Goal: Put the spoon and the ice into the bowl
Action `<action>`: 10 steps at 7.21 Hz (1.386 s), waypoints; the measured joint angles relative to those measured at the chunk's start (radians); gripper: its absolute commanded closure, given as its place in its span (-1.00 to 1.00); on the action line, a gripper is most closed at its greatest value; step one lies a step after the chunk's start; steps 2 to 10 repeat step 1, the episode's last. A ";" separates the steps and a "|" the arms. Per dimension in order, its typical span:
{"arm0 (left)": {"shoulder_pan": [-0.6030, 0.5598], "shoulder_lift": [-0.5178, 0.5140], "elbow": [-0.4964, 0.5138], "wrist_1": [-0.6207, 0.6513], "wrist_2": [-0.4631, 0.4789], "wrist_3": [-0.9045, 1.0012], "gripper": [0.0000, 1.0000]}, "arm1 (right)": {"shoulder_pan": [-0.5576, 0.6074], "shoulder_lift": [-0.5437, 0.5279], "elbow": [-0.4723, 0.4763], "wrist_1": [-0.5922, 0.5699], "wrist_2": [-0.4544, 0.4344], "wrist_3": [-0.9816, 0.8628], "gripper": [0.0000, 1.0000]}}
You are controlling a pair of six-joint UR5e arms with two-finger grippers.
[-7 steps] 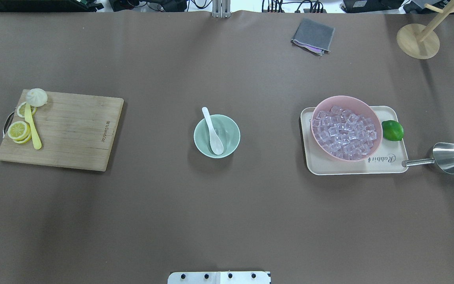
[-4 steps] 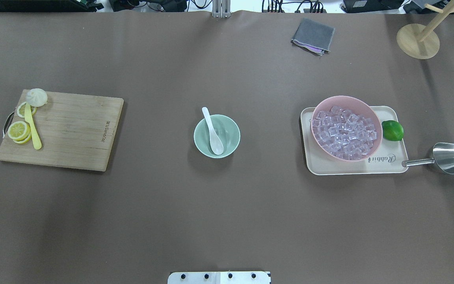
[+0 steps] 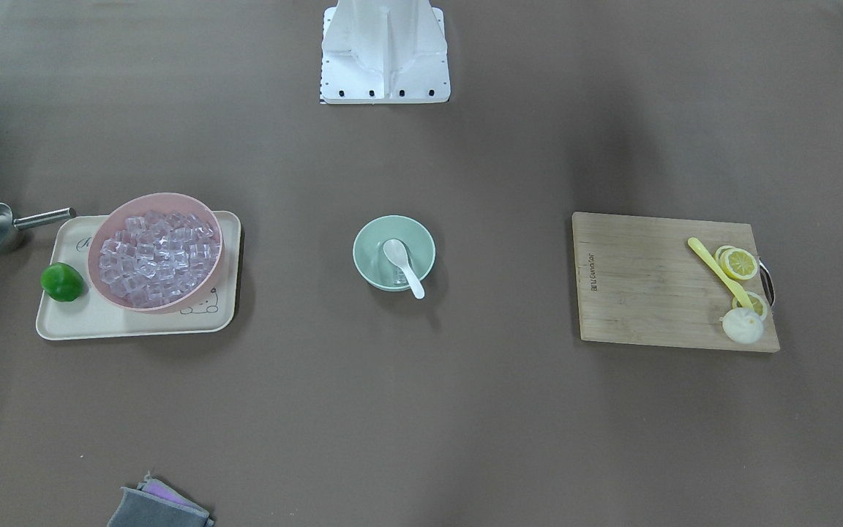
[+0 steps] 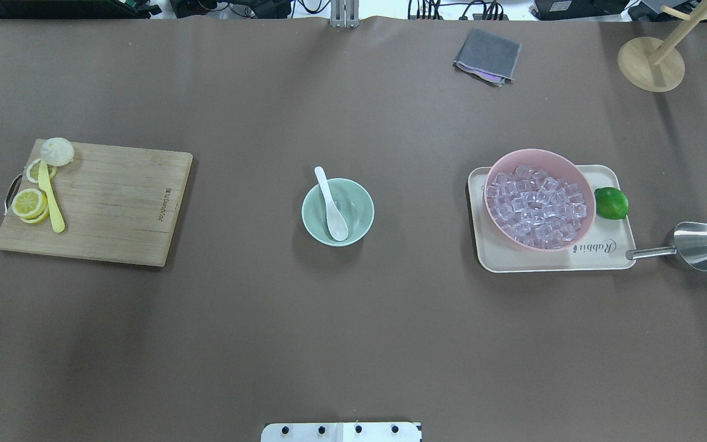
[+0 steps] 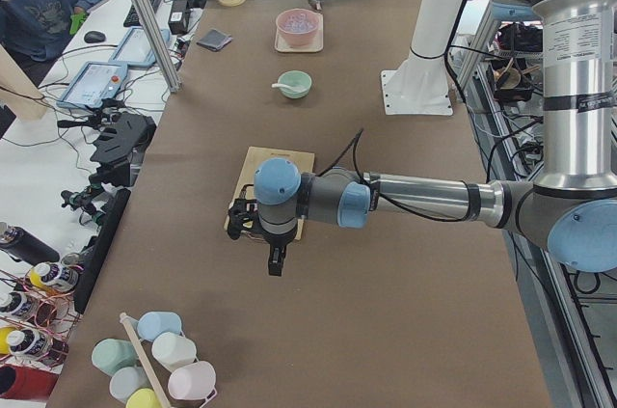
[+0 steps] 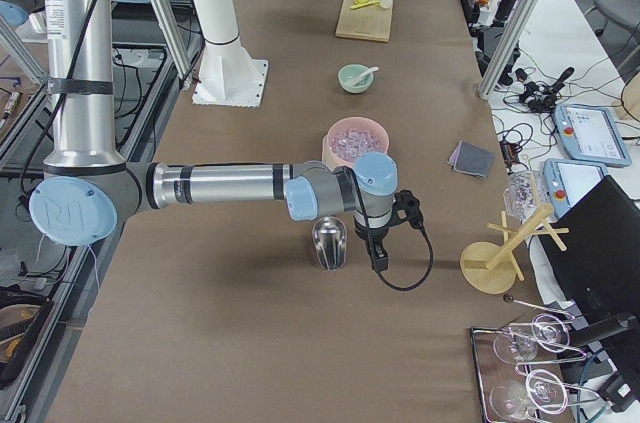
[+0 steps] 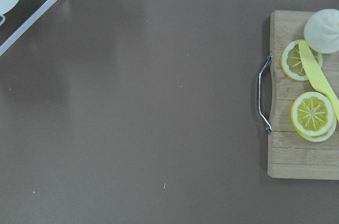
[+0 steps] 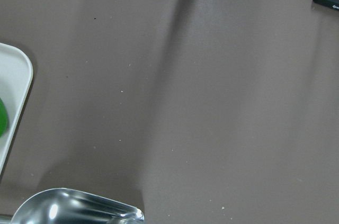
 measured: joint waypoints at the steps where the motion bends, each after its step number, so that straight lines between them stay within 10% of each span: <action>1: 0.001 0.000 -0.001 0.001 0.000 0.000 -0.97 | 0.000 0.000 0.000 0.000 0.000 0.000 -1.00; 10: 0.001 0.000 -0.001 0.001 0.000 0.000 -0.97 | 0.000 0.000 0.000 0.000 0.000 0.000 -1.00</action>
